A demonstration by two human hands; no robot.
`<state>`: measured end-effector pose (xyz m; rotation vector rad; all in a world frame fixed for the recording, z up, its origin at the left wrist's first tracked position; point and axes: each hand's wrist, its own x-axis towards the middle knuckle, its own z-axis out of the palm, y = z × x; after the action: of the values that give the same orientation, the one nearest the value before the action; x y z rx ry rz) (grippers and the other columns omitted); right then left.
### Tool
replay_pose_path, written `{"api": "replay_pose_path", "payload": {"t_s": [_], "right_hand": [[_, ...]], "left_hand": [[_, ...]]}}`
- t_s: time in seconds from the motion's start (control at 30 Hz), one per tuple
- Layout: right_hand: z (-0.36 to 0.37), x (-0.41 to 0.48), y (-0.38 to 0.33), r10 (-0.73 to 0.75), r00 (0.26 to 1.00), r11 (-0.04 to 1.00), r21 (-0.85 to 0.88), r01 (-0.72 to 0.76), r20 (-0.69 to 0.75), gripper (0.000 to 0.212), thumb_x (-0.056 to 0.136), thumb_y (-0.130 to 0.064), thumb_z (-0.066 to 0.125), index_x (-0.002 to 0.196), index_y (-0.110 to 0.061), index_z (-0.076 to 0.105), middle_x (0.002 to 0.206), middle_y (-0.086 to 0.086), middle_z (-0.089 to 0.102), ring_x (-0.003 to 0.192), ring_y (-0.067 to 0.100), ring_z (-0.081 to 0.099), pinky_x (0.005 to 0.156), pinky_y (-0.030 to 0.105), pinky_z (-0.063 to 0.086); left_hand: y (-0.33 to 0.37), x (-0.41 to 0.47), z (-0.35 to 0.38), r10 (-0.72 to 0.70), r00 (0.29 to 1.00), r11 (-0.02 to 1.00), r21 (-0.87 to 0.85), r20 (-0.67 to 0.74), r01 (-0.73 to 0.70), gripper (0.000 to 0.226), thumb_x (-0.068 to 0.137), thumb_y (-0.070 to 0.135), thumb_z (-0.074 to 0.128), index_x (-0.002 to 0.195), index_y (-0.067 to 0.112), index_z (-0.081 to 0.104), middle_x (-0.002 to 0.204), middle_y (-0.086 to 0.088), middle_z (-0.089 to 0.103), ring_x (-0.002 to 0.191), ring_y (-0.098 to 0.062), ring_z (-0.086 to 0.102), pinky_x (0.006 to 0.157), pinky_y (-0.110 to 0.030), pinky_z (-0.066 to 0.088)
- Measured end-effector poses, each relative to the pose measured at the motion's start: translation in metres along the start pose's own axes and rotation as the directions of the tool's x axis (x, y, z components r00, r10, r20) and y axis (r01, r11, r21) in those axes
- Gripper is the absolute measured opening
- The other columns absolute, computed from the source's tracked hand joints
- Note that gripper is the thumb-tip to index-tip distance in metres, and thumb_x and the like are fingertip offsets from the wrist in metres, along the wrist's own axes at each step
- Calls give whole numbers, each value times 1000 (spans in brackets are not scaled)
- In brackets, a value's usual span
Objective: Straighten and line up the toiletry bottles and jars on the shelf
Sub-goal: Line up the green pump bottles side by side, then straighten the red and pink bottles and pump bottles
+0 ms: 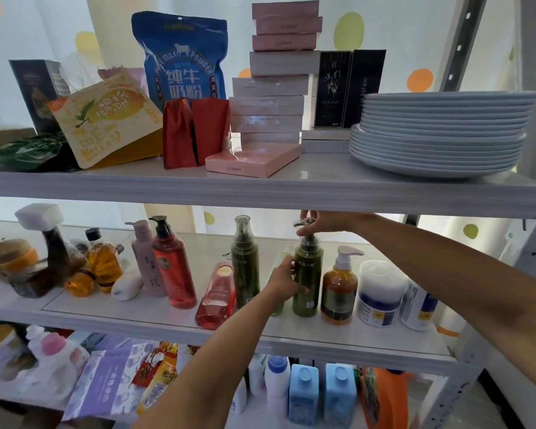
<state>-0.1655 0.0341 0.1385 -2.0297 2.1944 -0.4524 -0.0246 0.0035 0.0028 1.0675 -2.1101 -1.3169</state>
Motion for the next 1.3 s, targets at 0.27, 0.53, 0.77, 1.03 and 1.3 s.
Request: {"api": "replay_pose_path", "payload": {"t_s": [0.27, 0.53, 0.77, 1.03, 1.3], "right_hand": [[4, 2, 1, 58, 998, 997, 53, -57, -12, 31, 81, -36, 70, 65, -23, 46, 64, -7, 47, 59, 6, 40, 57, 17, 33], [-5, -5, -10, -16, 969, 996, -80, 36, 245, 61, 76, -21, 77, 129, -19, 45, 109, -3, 57, 96, 11, 55, 86, 21, 48], [-6, -1, -13, 8, 962, 997, -77, 13, 275, 54, 77, -2, 73, 126, -9, 52, 117, 15, 58, 101, 26, 56, 80, 26, 46], [8, -1, -19, 187, 982, 980, -83, -184, 32, 49, 77, -50, 70, 65, -21, 32, 59, -1, 46, 48, 10, 40, 54, 23, 39], [3, -7, -19, 4, 999, 943, -333, -17, -41, 54, 85, -52, 60, 57, -20, 26, 55, -8, 32, 48, 5, 27, 58, 19, 28]], "left_hand": [[-10, 3, -1, 33, 998, 998, -43, -46, -35, 56, 81, -8, 61, 130, 14, 45, 127, -10, 56, 119, -25, 52, 95, -40, 51], [-8, 2, 1, 40, 998, 996, -78, -37, -43, 57, 79, -9, 58, 128, 18, 45, 125, -7, 55, 117, -22, 51, 87, -32, 50], [1, 2, 6, 19, 1000, 997, -75, -7, -19, 69, 79, -13, 55, 137, 19, 37, 134, -8, 49, 129, -26, 44, 99, -39, 47], [7, 5, 5, -12, 998, 996, -93, -60, 6, 69, 74, 15, 79, 129, 18, 37, 130, -4, 52, 121, -23, 50, 99, -38, 46], [8, 4, 4, -10, 999, 987, -159, -39, 4, 61, 76, 9, 76, 128, 15, 44, 129, -6, 56, 122, -25, 51, 103, -43, 45]]}}
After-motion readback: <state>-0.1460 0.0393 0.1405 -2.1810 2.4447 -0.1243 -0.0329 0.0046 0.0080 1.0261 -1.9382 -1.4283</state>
